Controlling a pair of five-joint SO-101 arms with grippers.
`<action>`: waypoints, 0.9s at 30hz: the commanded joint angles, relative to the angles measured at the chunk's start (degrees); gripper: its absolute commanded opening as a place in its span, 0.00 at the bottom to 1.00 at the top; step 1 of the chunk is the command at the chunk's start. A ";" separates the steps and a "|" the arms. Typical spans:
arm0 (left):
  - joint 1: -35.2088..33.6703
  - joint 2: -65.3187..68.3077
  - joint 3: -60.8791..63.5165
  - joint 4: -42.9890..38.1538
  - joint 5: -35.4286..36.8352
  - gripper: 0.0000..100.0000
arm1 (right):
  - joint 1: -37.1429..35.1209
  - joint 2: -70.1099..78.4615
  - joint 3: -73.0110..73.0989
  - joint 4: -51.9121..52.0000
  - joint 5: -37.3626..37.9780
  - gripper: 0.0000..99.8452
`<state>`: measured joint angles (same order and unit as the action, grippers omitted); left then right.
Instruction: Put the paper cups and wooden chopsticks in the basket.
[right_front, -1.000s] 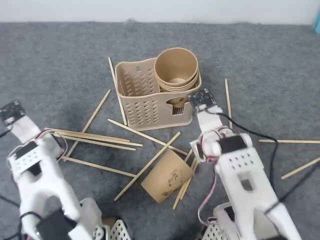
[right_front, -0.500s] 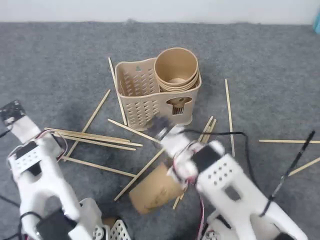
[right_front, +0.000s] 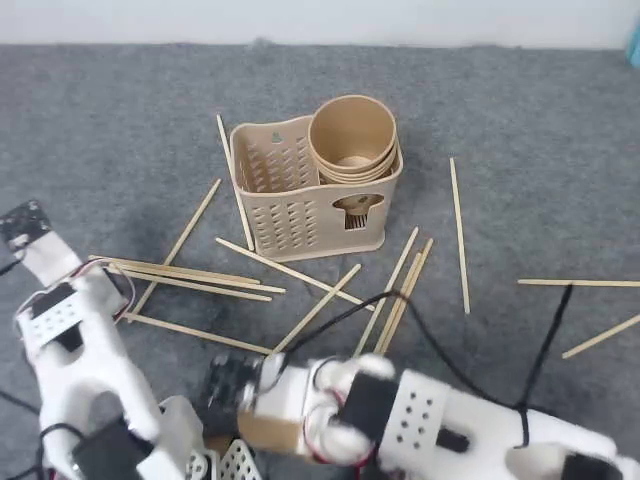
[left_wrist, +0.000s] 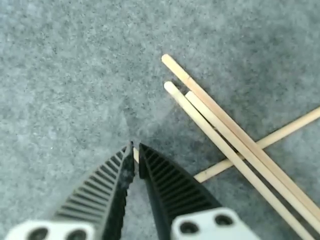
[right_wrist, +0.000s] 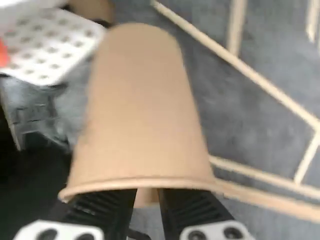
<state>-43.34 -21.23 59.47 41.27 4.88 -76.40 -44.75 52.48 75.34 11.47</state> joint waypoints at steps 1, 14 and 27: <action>-0.35 0.44 -2.86 -1.41 0.35 0.01 | -3.56 -1.80 -3.69 -5.85 0.97 0.01; -4.13 0.18 -3.30 -1.85 3.87 0.01 | 9.19 -1.98 -3.60 -20.88 -0.97 0.12; -7.12 10.29 -10.33 -2.64 7.91 0.01 | 9.89 -5.05 -3.69 -18.86 -5.63 0.21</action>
<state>-50.11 -12.44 52.70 39.69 11.82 -67.87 -45.80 52.48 55.74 6.37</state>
